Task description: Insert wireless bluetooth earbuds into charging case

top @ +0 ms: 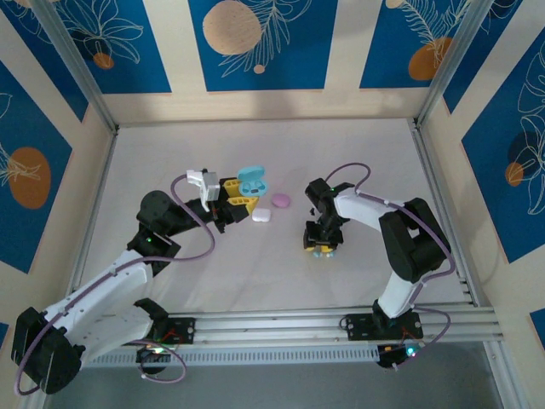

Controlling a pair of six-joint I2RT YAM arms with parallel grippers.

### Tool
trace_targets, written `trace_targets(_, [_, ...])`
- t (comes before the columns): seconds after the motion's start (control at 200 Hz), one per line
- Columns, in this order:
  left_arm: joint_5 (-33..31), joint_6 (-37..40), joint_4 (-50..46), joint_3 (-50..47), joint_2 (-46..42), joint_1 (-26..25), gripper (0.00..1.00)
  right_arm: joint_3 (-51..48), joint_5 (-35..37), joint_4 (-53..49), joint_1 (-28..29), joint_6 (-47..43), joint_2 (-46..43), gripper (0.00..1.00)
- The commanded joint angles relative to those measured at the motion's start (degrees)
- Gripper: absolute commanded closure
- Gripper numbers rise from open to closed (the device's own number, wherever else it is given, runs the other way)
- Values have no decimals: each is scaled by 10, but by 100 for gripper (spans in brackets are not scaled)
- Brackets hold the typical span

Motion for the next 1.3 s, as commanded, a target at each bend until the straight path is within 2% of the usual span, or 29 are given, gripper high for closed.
trace_targets(0.0, [-4, 2, 7, -8, -14, -5, 69, -3, -17, -26, 11, 14, -18, 57])
trace_targets(0.23, [-6, 5, 1, -9, -18, -5, 69, 8, -2, -50, 23, 24, -21, 57])
trace_targets(0.375, [-5, 4, 2, -8, -16, -4, 69, 24, 46, -66, 34, 23, -25, 58])
trace_targets(0.665, [-6, 2, 4, -7, -14, -5, 69, 39, 84, -78, 43, 50, 0, 64])
trace_targets(1.296, [-3, 1, 5, -4, -7, -5, 69, 35, 63, -57, 42, 63, 28, 69])
